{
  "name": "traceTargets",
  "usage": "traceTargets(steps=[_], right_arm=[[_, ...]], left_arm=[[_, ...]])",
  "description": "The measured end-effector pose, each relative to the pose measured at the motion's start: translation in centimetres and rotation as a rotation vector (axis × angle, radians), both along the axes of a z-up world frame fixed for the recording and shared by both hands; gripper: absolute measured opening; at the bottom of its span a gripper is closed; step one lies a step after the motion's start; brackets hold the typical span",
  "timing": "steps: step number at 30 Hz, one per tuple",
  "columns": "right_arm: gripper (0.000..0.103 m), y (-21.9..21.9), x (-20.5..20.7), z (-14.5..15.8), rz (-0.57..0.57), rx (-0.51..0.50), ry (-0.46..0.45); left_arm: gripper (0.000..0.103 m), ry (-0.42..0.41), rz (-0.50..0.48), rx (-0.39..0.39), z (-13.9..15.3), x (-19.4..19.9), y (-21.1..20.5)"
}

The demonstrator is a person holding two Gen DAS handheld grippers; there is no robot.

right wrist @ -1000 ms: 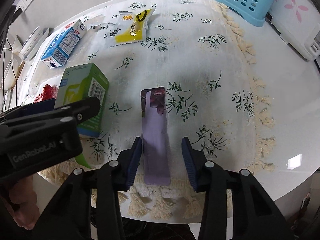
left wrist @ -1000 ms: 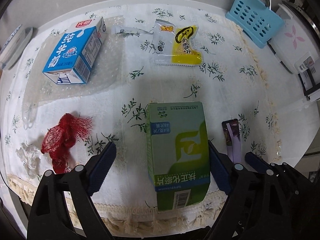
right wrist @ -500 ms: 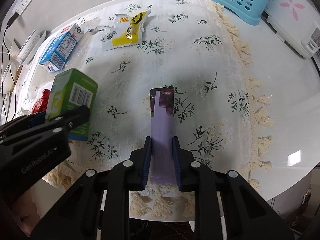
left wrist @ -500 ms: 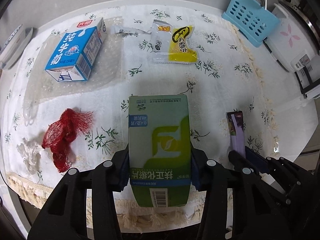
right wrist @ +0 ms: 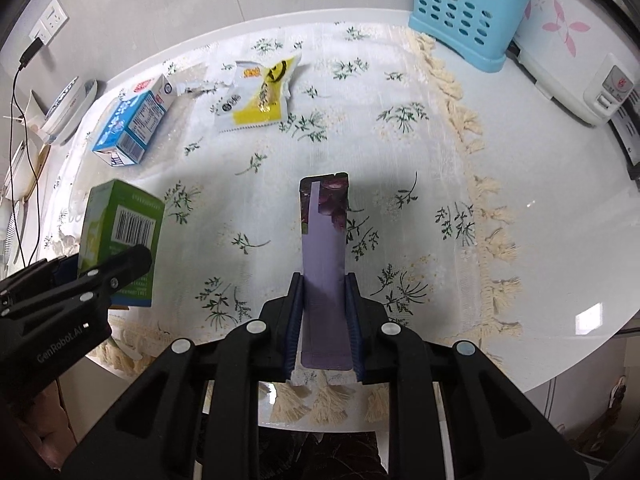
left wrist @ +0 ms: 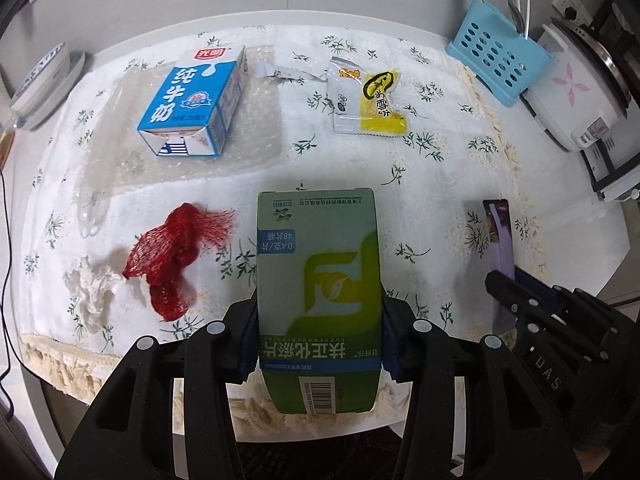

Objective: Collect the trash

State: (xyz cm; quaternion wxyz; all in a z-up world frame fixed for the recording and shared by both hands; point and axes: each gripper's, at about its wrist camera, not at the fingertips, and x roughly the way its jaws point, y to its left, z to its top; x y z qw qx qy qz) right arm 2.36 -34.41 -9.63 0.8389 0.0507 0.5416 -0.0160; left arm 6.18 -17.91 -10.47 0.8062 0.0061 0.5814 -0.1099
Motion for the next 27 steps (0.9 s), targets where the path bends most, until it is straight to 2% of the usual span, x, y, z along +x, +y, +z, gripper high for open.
traceTargets(steps=[15, 27], right_arm=[[0.019, 2.7, -2.1, 3.1, 0.035, -0.01, -0.066], [0.019, 6.1, -5.4, 5.3, 0.063, -0.013, -0.115]], left_arm=[[0.046, -0.039, 0.007, -0.035, 2.3, -3.3, 3.3], [0.046, -0.077, 0.029, -0.064, 4.4, -7.1, 7.0]])
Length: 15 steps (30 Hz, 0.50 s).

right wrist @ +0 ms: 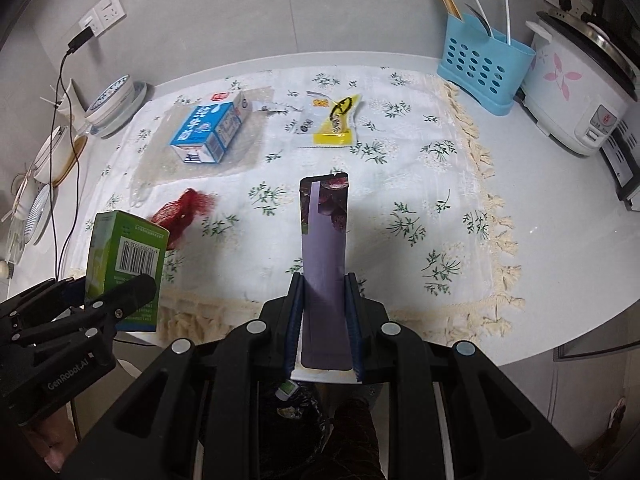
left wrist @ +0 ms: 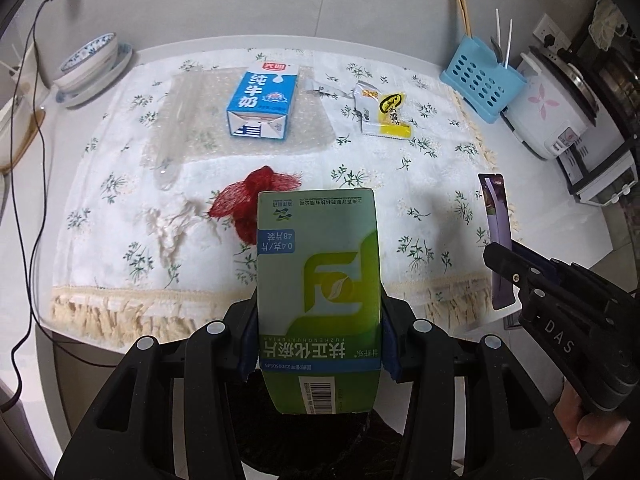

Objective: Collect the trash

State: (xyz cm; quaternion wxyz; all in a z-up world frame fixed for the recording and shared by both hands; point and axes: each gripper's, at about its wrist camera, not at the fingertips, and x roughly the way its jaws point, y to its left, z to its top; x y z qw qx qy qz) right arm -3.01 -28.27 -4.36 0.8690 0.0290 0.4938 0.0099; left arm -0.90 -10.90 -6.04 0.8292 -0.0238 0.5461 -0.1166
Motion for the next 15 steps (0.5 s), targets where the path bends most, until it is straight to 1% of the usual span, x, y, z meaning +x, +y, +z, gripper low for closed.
traceTargets(steps=[15], right_arm=[[0.019, 4.6, -4.8, 2.3, 0.055, -0.013, -0.07]], left_arm=[[0.046, -0.041, 0.016, -0.022, 2.3, -5.2, 4.7]])
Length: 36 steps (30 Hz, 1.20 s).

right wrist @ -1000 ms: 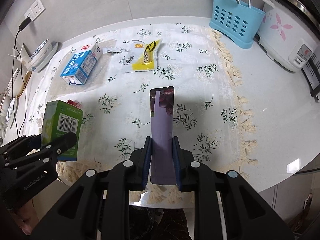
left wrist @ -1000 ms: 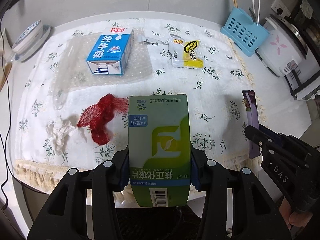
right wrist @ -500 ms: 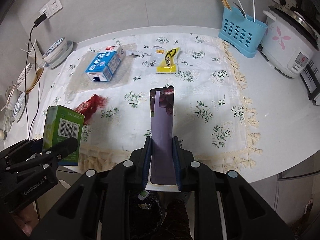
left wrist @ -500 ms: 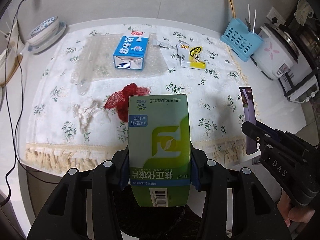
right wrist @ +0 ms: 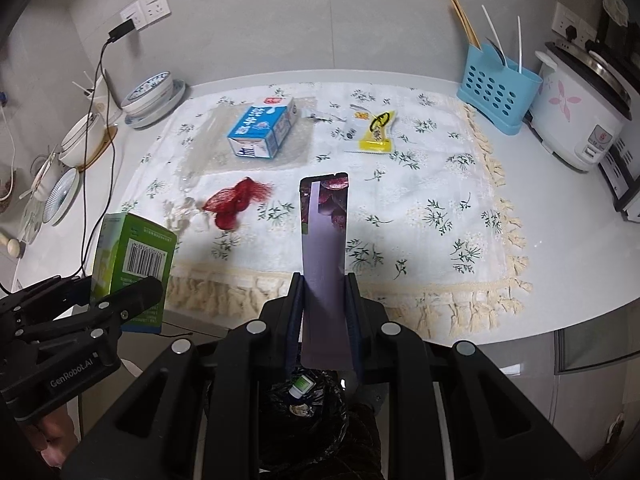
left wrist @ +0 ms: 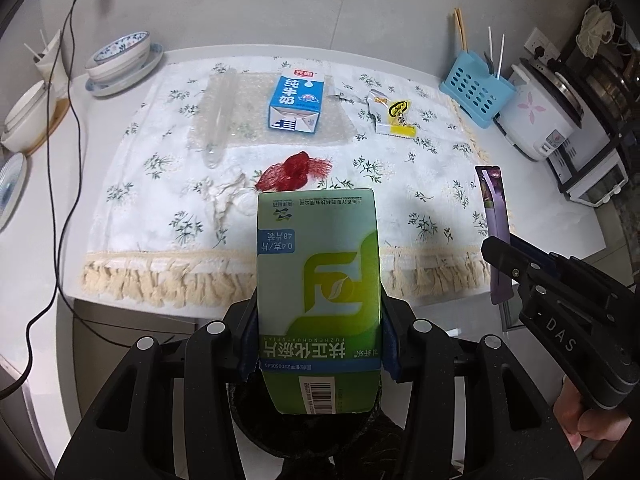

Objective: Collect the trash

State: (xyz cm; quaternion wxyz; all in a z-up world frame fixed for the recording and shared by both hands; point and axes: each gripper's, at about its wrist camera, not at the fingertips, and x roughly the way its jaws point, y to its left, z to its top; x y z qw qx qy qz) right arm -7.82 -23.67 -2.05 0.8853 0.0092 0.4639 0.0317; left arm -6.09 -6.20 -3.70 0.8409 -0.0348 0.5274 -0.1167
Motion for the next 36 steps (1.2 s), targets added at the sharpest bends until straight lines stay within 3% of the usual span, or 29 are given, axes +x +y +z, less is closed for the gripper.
traceTargets(steps=[9, 25, 36], right_arm=[[0.019, 2.5, -2.6, 0.4, 0.044, -0.006, -0.026], [0.019, 3.9, -7.1, -0.8, 0.081, -0.006, 0.0], [0.019, 3.8, -9.5, -3.8, 0.116, -0.029, 0.056]], left_arm=[[0.046, -0.018, 0.017, -0.002, 0.8, -3.3, 2.8], [0.046, 0.031, 0.017, -0.007, -1.8, -8.3, 5.4], [0.046, 0.06, 0.001, 0.008, -4.5, -10.7, 5.4]])
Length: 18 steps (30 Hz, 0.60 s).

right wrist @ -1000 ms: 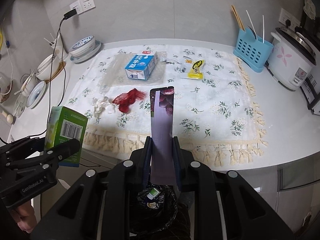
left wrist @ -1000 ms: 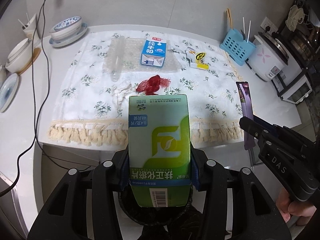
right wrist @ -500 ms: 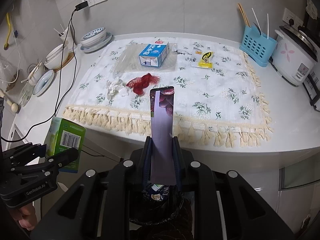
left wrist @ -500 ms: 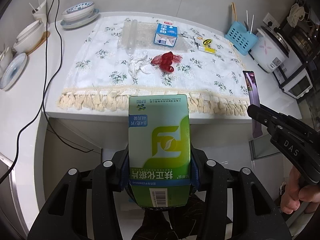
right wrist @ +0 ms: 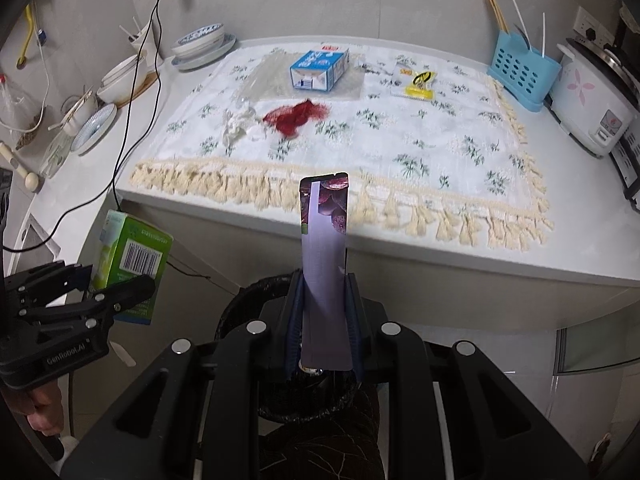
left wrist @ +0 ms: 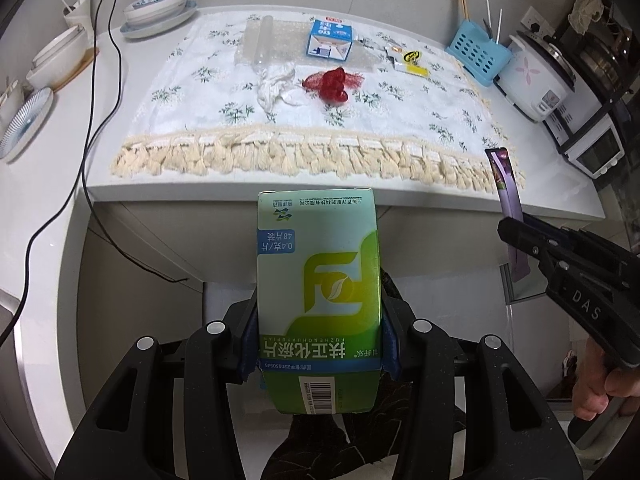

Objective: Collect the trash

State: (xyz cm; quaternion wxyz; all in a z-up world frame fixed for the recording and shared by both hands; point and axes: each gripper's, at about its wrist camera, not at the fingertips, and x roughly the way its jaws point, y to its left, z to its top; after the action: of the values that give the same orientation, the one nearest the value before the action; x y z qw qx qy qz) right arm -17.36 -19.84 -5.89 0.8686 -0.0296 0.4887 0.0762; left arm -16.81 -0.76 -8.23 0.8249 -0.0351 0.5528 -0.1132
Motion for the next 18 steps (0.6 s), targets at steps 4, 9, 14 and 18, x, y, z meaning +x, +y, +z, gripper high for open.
traceTargets(steps=[4, 9, 14, 18], right_arm=[[0.019, 0.0, -0.8, -1.8, 0.016, 0.01, 0.015], [0.019, 0.0, -1.0, -3.8, 0.016, 0.008, 0.038], [0.019, 0.0, -1.2, -6.2, 0.032, 0.009, 0.062], [0.019, 0.1, -1.1, -8.4, 0.044, 0.002, 0.087]], left_arm=[[0.046, 0.006, 0.0, 0.011, -1.4, -0.6, -0.1], [0.046, 0.024, -0.008, 0.022, -3.3, -0.8, -0.7], [0.046, 0.041, -0.008, 0.035, -5.6, -0.8, -0.9], [0.046, 0.057, -0.004, 0.037, -7.2, -0.7, -1.0]])
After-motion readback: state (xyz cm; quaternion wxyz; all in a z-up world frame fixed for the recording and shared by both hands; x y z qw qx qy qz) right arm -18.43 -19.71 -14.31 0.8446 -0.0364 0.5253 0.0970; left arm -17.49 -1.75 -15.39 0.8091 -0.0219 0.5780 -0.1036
